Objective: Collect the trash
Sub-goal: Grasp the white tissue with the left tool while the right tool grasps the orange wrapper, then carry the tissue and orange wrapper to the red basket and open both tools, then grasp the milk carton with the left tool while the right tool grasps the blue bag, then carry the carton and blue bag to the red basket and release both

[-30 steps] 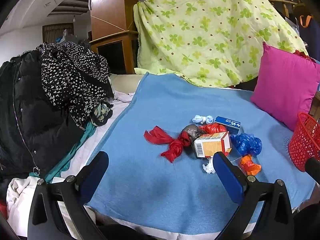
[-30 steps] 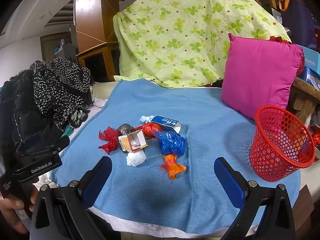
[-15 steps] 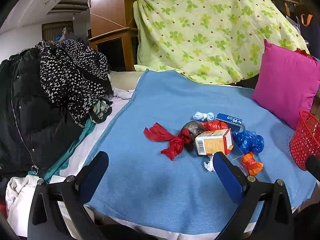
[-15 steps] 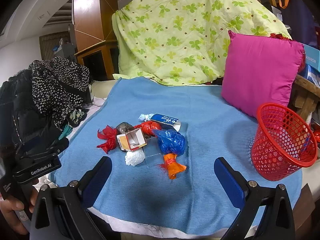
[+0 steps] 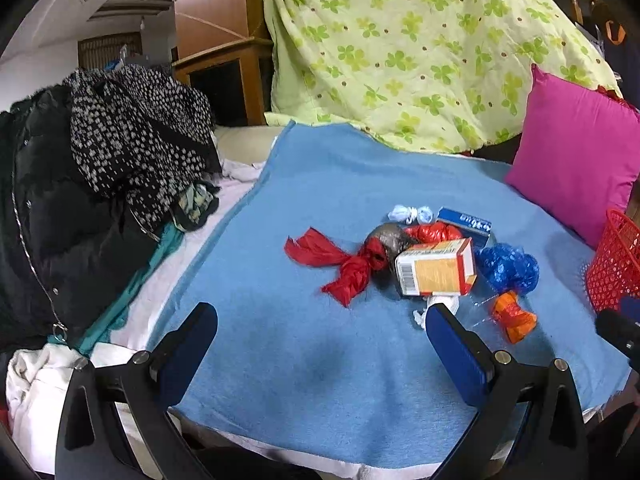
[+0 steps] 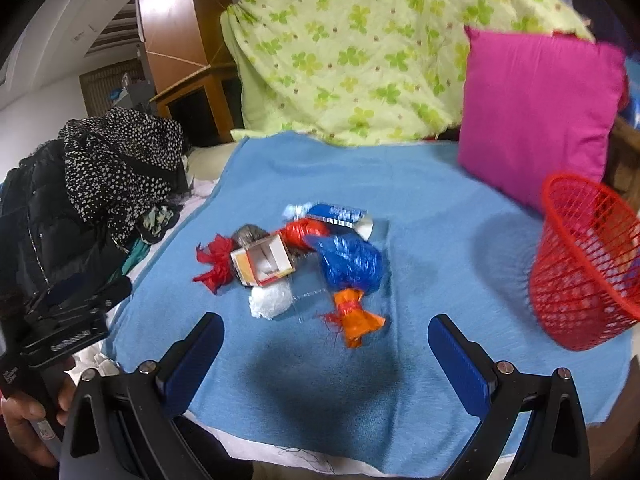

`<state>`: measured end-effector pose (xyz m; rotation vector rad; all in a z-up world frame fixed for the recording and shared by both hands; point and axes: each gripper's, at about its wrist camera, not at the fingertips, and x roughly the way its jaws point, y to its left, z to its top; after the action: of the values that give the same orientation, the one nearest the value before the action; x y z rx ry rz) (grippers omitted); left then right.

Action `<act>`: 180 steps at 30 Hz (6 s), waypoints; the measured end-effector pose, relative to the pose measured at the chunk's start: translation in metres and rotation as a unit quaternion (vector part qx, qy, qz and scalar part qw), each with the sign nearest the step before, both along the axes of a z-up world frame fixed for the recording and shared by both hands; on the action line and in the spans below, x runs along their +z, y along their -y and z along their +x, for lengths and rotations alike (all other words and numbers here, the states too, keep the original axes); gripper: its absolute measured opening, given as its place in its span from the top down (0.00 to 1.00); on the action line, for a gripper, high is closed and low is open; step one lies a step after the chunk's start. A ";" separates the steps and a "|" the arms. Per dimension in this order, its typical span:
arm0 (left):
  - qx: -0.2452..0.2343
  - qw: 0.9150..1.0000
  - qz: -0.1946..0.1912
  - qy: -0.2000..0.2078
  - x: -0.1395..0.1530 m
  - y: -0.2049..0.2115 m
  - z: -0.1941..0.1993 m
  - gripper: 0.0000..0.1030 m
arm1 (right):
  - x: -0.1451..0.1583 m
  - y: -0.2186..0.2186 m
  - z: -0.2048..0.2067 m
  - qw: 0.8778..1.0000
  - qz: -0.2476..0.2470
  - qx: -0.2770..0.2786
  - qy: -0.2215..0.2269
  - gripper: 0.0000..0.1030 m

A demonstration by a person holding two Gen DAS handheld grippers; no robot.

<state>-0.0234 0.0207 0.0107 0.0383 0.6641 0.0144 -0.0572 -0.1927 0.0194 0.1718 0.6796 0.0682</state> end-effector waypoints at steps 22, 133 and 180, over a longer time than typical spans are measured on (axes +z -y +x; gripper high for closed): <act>-0.150 0.971 -0.094 -0.159 -0.097 0.057 0.089 0.29 | -0.110 0.024 0.121 0.985 0.041 0.056 -0.160 0.70; -0.152 0.968 -0.139 -0.140 -0.093 0.040 0.077 0.52 | -0.101 0.044 0.125 0.981 0.164 0.030 -0.102 0.73; -0.146 0.988 -0.033 -0.040 -0.042 0.064 0.032 0.53 | -0.049 0.045 0.062 0.998 0.045 0.040 -0.011 0.67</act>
<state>0.0081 -0.0432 -0.0314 0.0718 0.7341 -0.2927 0.0047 -0.2374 -0.0293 0.2326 0.7052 0.1754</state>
